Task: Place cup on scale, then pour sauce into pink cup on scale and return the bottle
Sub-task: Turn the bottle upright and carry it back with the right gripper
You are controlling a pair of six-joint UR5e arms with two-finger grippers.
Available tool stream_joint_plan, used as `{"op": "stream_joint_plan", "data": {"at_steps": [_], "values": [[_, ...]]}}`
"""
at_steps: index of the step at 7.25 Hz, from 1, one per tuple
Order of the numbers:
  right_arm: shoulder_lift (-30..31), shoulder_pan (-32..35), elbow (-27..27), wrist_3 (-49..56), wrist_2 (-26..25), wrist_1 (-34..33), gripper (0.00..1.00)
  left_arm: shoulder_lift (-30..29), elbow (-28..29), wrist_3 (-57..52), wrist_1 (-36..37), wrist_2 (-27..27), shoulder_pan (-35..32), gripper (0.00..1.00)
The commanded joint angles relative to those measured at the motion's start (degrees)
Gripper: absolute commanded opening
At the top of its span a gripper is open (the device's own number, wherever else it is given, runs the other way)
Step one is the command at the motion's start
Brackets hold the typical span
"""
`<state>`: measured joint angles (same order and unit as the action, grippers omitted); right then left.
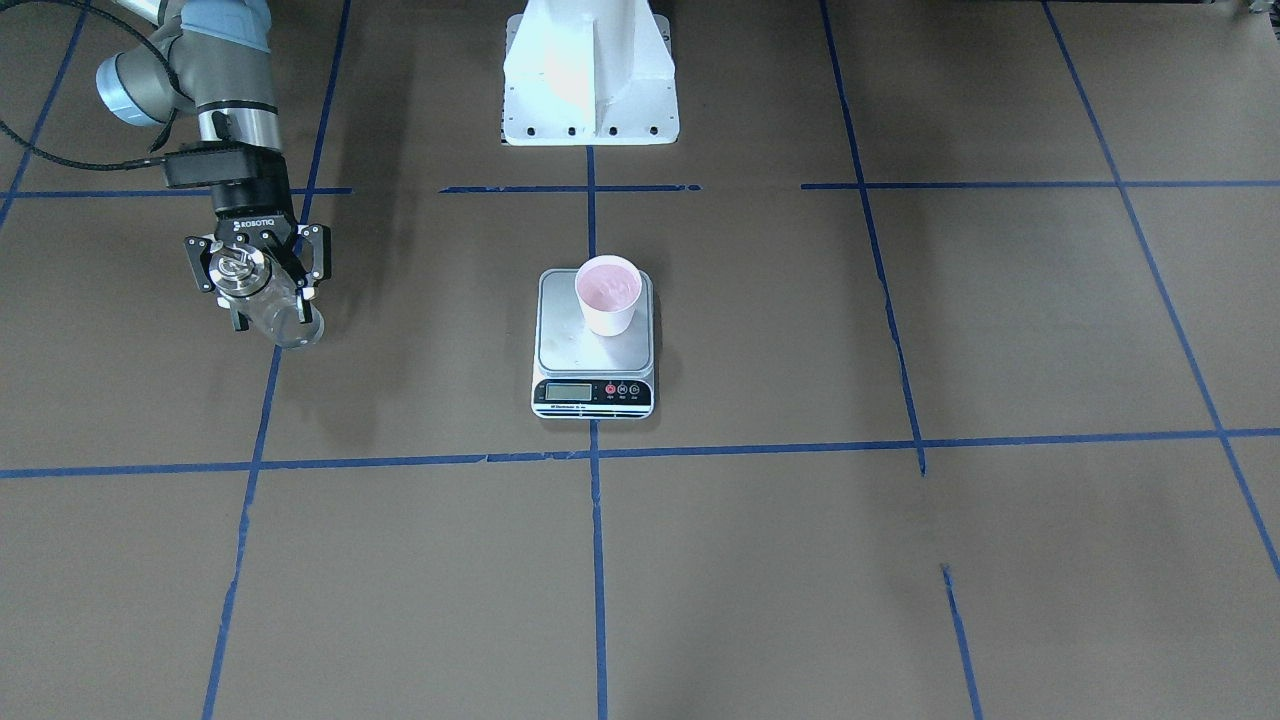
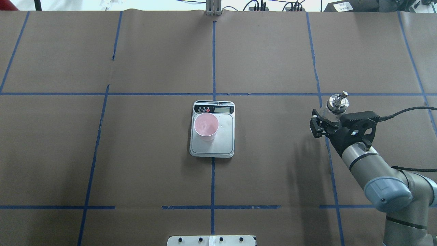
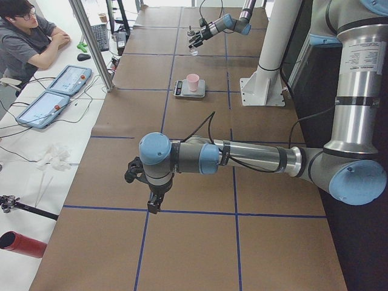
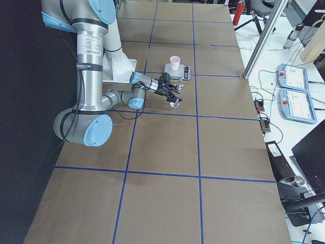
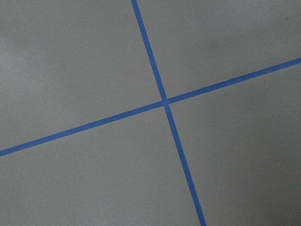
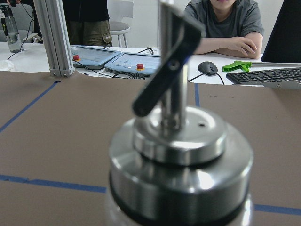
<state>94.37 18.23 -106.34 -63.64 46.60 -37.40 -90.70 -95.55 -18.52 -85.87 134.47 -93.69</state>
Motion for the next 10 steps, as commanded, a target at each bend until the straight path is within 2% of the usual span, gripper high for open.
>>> {"op": "stream_joint_plan", "data": {"at_steps": [1, 3, 5, 6, 7, 8, 10], "values": [[0.11, -0.22, 2.0, -0.43, -0.28, 1.28, 0.0, 0.0, 0.01, -0.02, 0.0, 0.0, 0.0, 1.0], [-2.07, -0.57, 4.9, -3.76, -0.37, 1.28, 0.0, 0.0, 0.01, -0.02, 0.0, 0.0, 0.0, 1.0], [-2.44, -1.09, 5.96, -3.77, -1.16, 1.28, 0.09, 0.0, 0.01, -0.02, 0.0, 0.0, 0.0, 1.0], [-2.87, -1.62, 6.32, -3.77, -2.2, 1.28, 0.4, 0.0, 0.01, -0.02, 0.09, 0.0, 0.0, 1.0], [-2.88, -2.06, 6.32, -3.68, -2.82, 1.28, 0.5, 0.0, 0.01, -0.02, 0.09, 0.0, 0.0, 1.0], [-2.88, -2.15, 6.32, -3.68, -3.35, 1.28, 0.99, 0.0, 0.01, -0.02, 0.09, 0.0, 0.0, 1.0], [-2.88, -2.24, 6.32, -3.07, -3.45, 1.28, 1.0, 0.0, 0.01, -0.02, 0.09, 0.0, 0.0, 1.0]]}}
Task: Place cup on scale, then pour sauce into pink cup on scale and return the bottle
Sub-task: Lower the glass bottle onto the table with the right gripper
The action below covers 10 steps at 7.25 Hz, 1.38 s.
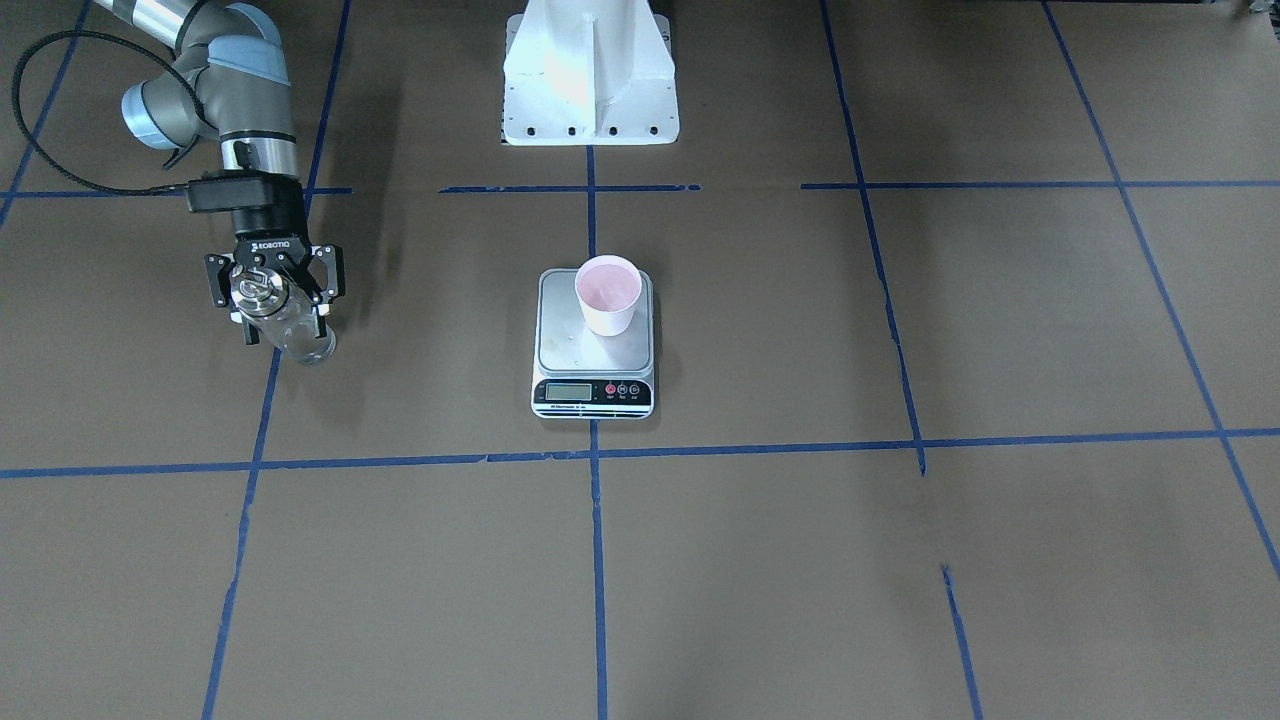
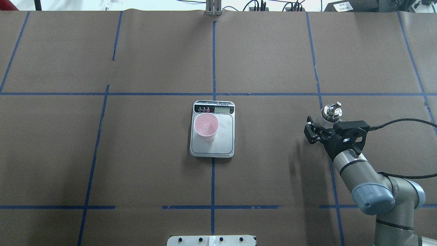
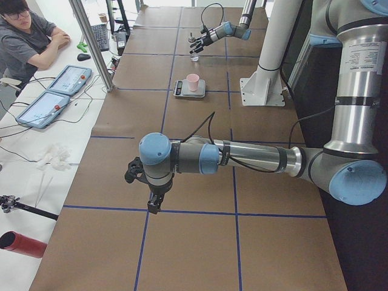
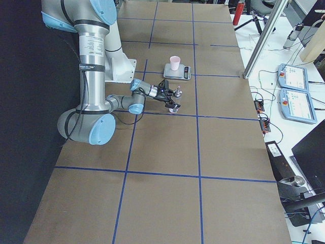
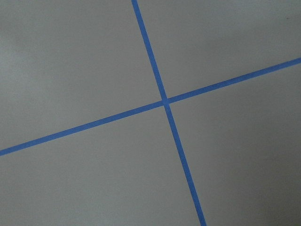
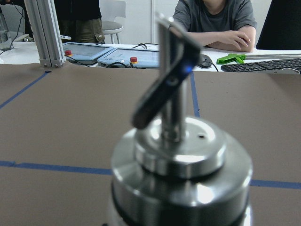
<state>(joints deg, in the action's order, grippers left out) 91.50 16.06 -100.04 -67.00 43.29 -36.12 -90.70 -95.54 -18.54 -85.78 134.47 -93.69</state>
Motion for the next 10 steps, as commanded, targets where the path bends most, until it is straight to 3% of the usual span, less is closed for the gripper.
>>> {"op": "stream_joint_plan", "data": {"at_steps": [1, 4, 8, 10], "values": [[-0.01, -0.07, -0.07, 0.29, -0.14, 0.0, 1.0, 0.0, 0.0, 0.0, 0.0, 0.0, 0.0, 1.0], [0.69, -0.15, -0.42, 0.38, -0.23, 0.09, 1.0, 0.0, 0.0, 0.0, 0.0, 0.0, 0.0, 1.0], [1.65, -5.85, -0.86, 0.29, -6.1, 0.61, 1.0, 0.0, 0.0, 0.0, 0.0, 0.0, 0.0, 1.0], [6.73, -9.02, -0.86, 0.38, -7.43, 8.74, 1.0, 0.0, 0.0, -0.09, 0.0, 0.0, 0.0, 1.0]]}}
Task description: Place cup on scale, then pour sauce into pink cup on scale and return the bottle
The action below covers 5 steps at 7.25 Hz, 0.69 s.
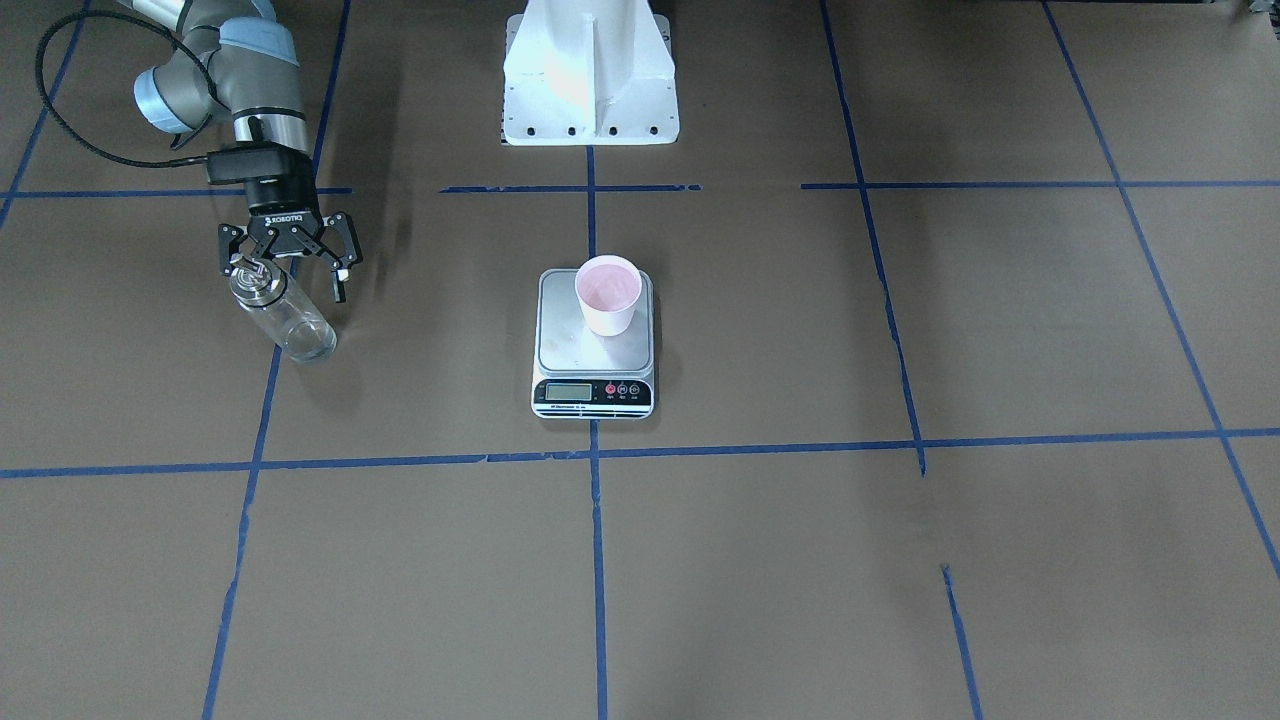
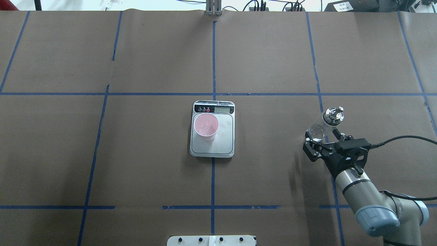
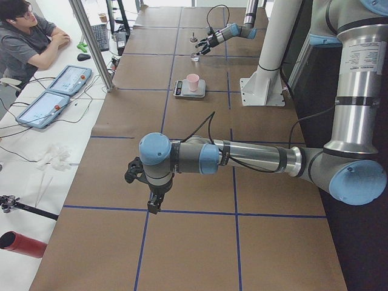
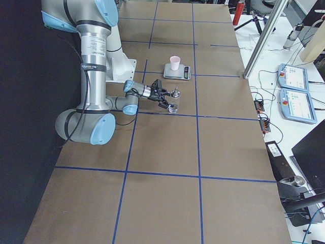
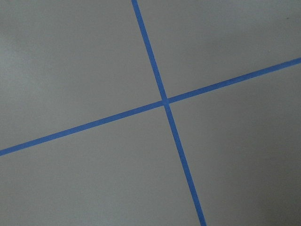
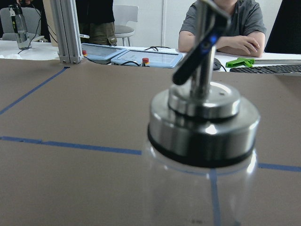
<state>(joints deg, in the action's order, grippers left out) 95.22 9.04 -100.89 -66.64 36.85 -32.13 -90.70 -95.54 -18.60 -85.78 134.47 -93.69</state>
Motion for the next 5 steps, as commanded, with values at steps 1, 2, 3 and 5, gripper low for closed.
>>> {"op": "stream_joint_plan", "data": {"at_steps": [1, 2, 3, 5], "values": [[5.21, -4.45, -0.01, 0.02, -3.34, 7.32, 1.0, 0.0, 0.0, -0.12, 0.0, 0.0, 0.09, 1.0], [5.58, -7.25, -0.01, 0.02, -6.32, 7.35, 1.0, 0.0, 0.0, -0.12, -0.09, 0.0, 0.18, 1.0], [5.85, -9.02, -0.1, 0.02, -7.57, 7.35, 1.0, 0.0, 0.0, -0.12, -0.09, 0.0, 0.18, 1.0], [11.35, -9.39, -0.1, 3.59, -5.49, 13.71, 1.0, 0.0, 0.0, -0.03, 0.0, 0.0, 0.18, 1.0]]}}
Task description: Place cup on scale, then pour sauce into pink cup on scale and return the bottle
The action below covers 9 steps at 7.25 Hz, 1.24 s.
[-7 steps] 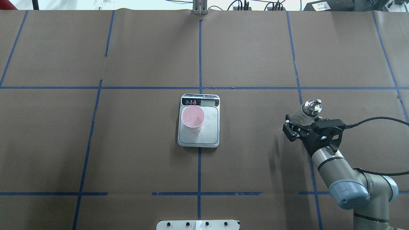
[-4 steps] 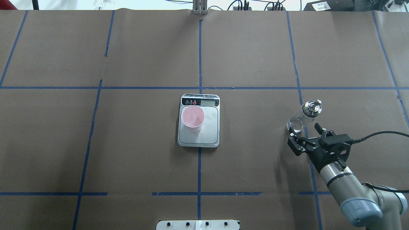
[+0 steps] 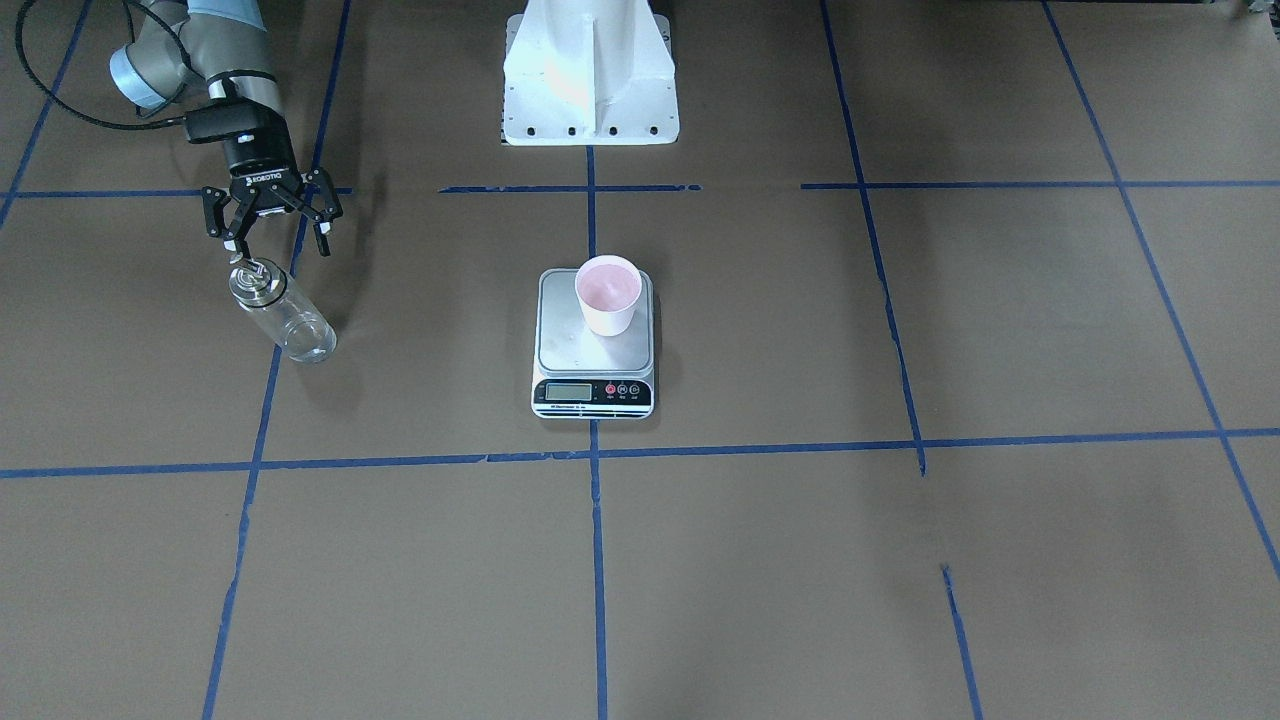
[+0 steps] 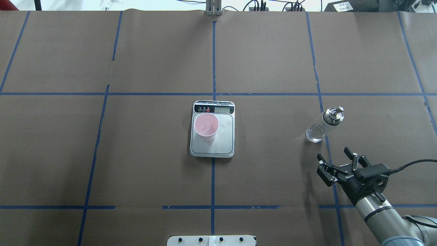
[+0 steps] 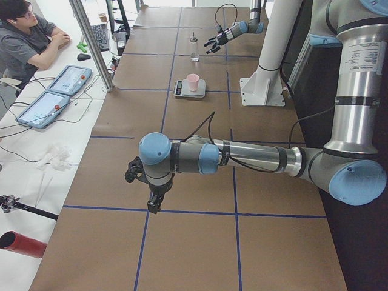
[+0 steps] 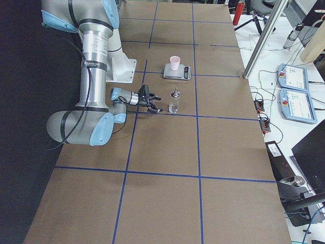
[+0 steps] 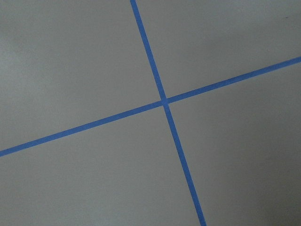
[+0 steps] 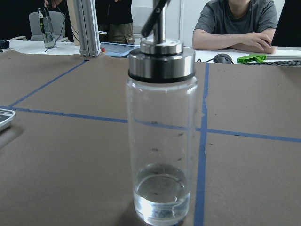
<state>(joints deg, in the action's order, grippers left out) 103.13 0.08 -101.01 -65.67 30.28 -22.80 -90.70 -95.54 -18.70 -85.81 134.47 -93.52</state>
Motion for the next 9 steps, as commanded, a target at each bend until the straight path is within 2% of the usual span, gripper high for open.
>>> {"op": "stream_joint_plan", "data": {"at_steps": [1, 2, 4, 6, 8, 9], "values": [[5.13, -0.34, 0.98, 8.13, 2.31, 10.95, 1.0, 0.0, 0.0, -0.01, 0.03, 0.0, 0.01, 1.0], [5.67, 2.7, 1.6, 10.8, 5.46, 13.11, 1.0, 0.0, 0.0, -0.02, 0.03, 0.0, 0.09, 1.0], [5.94, 16.89, 4.23, 15.97, 20.1, 13.31, 1.0, 0.0, 0.0, -0.02, 0.03, 0.09, 0.36, 1.0], [5.24, 33.68, 4.59, 22.31, 39.84, 12.43, 1.0, 0.0, 0.0, -0.02, -0.06, 0.09, 0.8, 1.0], [1.48, 50.47, 4.42, 28.88, 60.59, 3.59, 1.0, 0.0, 0.0, 0.07, -0.06, 0.09, 0.8, 1.0], [-0.02, 56.98, 4.51, 31.36, 68.17, -1.15, 1.0, 0.0, 0.0, 0.07, 0.03, 1.48, 0.88, 1.0]]}}
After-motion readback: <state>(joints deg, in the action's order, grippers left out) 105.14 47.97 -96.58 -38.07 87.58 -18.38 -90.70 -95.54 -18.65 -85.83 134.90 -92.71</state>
